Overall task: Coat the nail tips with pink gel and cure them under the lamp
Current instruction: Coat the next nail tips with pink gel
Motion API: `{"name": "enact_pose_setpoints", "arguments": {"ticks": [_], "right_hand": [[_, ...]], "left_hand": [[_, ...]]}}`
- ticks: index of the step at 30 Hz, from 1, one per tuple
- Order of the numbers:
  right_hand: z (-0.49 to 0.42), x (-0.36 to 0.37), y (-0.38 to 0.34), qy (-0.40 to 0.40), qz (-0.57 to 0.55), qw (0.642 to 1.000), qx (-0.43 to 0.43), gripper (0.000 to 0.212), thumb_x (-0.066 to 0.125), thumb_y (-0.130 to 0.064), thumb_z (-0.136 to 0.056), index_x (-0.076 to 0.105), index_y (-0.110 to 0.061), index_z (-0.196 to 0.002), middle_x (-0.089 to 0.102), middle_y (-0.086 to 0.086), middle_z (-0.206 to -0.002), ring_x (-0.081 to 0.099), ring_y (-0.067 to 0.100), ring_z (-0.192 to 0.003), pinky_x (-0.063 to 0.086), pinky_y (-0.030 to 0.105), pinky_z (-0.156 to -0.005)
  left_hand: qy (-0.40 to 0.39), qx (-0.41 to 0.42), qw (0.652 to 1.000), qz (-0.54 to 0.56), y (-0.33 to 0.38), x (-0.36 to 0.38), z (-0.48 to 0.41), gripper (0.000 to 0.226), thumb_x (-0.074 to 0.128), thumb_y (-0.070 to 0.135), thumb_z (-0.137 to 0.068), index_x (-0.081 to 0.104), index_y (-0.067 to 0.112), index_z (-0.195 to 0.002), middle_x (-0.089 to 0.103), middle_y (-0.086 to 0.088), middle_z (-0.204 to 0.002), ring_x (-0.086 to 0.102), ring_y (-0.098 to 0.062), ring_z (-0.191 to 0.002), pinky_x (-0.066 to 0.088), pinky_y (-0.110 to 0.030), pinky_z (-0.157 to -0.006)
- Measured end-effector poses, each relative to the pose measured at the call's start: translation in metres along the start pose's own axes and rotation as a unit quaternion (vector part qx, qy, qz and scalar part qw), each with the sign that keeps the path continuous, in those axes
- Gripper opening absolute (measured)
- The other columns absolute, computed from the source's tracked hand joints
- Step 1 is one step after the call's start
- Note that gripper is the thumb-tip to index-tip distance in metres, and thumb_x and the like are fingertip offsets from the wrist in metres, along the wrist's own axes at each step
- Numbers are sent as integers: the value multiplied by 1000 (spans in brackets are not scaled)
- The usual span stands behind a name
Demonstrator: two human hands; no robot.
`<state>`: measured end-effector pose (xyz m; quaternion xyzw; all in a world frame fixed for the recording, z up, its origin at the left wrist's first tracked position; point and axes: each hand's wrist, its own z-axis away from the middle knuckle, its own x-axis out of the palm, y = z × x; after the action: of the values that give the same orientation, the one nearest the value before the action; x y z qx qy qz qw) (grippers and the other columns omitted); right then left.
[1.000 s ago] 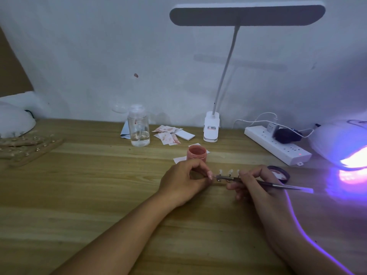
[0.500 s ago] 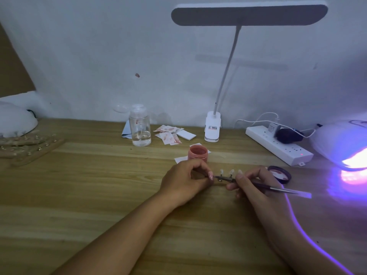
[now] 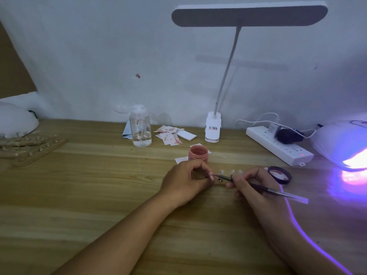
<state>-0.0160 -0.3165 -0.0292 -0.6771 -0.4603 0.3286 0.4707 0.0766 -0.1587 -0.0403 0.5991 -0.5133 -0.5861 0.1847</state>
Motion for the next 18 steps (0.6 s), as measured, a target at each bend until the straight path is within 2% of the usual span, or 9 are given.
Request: {"name": "enact_pose_setpoints", "arguments": {"ticks": [9,13,18], "right_hand": [[0,-1,4,-25,25,999,-10,11,68,-3,-84,58,-6,-80,75,4,-75,67,2,-69,50,13,-65],[-1,0,5,-25,29,999,-15,13,69,-2,-84,58,-7,-79,75,3,-75,67,1,-69,49,13,-66],[0,-1,4,-17,14,1000,-21,13,68,-1,-84,58,-6,-79,75,4,-76,67,1,-68,49,11,-65]], "left_hand": [[-2,-1,1000,-4,1,0,0,9,78,28,-80,71,33,-79,66,22,-78,49,12,-58,33,-20,-59],[-4,-2,1000,2,0,0,-1,8,78,27,-80,72,33,-80,71,17,-88,49,11,-57,33,-22,-62],[-5,-5,1000,15,0,0,-2,6,79,29,-80,73,30,-81,73,15,-90,49,6,-59,36,-23,-66]]}}
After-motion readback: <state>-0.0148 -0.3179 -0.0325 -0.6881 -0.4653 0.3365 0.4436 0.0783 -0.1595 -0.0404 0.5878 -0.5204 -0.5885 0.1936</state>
